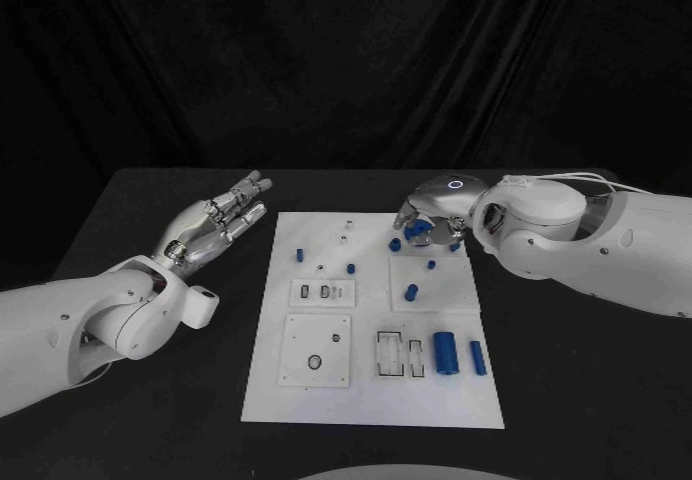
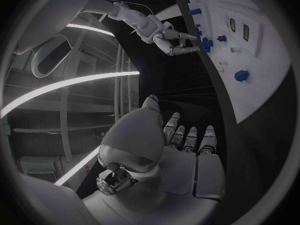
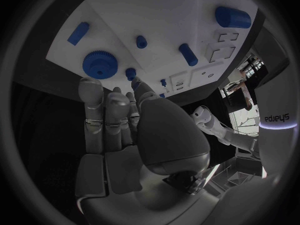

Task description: Assemble the parts on the task board

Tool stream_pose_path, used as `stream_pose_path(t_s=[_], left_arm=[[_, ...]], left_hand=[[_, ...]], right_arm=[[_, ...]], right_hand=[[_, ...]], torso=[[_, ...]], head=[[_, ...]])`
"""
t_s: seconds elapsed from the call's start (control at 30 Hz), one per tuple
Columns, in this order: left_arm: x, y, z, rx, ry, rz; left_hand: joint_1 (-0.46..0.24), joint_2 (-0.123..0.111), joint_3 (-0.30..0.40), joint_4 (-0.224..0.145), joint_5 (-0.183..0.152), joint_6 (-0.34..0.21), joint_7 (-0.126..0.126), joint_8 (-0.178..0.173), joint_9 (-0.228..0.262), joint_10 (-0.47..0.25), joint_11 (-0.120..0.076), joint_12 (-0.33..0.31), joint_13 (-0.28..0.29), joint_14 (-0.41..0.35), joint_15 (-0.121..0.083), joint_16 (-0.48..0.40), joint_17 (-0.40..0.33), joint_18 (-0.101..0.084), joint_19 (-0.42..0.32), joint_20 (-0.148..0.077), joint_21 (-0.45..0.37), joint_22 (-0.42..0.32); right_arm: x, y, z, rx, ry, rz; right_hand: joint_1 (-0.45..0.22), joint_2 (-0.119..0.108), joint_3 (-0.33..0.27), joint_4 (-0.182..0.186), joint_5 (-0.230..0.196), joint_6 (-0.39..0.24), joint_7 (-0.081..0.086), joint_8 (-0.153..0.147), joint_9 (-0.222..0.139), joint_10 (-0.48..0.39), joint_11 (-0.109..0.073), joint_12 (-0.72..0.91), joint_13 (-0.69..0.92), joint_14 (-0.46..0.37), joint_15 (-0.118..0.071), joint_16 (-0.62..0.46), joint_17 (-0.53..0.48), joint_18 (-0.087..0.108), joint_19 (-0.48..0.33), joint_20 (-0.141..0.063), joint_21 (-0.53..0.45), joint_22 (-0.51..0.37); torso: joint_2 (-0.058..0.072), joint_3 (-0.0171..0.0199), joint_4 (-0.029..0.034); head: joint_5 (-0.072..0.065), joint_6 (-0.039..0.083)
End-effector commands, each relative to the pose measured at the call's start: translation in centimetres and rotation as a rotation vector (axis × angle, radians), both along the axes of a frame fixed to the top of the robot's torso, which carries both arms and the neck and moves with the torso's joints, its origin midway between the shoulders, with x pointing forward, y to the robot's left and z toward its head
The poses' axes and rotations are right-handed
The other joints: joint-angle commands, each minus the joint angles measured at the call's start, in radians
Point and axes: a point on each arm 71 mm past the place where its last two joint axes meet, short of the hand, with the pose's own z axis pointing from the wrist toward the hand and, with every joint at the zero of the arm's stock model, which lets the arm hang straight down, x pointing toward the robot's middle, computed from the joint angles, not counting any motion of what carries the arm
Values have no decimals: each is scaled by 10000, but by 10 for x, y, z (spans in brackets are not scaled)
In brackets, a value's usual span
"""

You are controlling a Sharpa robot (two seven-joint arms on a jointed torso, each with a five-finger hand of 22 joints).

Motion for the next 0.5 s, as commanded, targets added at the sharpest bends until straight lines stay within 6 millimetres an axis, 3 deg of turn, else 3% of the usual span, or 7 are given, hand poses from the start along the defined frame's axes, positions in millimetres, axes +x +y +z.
stream_pose_path(t_s=[0.03,0.23,0.5], left_arm=[[-4,-2,12,-431,-1422,-420],[-4,-1,11,-410,-1335,-463],[-4,-1,11,-423,-1286,-520]], left_hand=[[93,23,-28,38,49,64,3,30,11,3,30,17,10,14,-3,-37,-13,149,-74,-21,-55,-15],[87,42,-25,39,58,133,19,39,18,5,51,17,10,14,14,-37,-13,148,-76,-16,-57,-16],[63,68,-32,44,19,174,72,42,21,-17,113,12,5,14,-5,-37,-13,149,-87,-1,-67,-23]], right_arm=[[1,1,-2,39,-134,67],[4,7,-8,20,-72,107],[6,11,-12,155,-129,253]], right_hand=[[-72,12,24,73,-23,17,66,58,8,113,-6,38,-2,228,72,71,37,-183,-83,4,65,70],[116,-2,225,14,302,3,100,1,-19,169,23,-60,-28,208,98,176,71,-176,-168,34,153,201],[17,-11,342,157,210,185,126,45,-5,335,49,-93,-19,233,167,412,260,-211,-162,80,368,498]], torso=[[78,9,6],[98,8,5],[99,8,10]], head=[[-59,36],[-41,64],[14,33]])
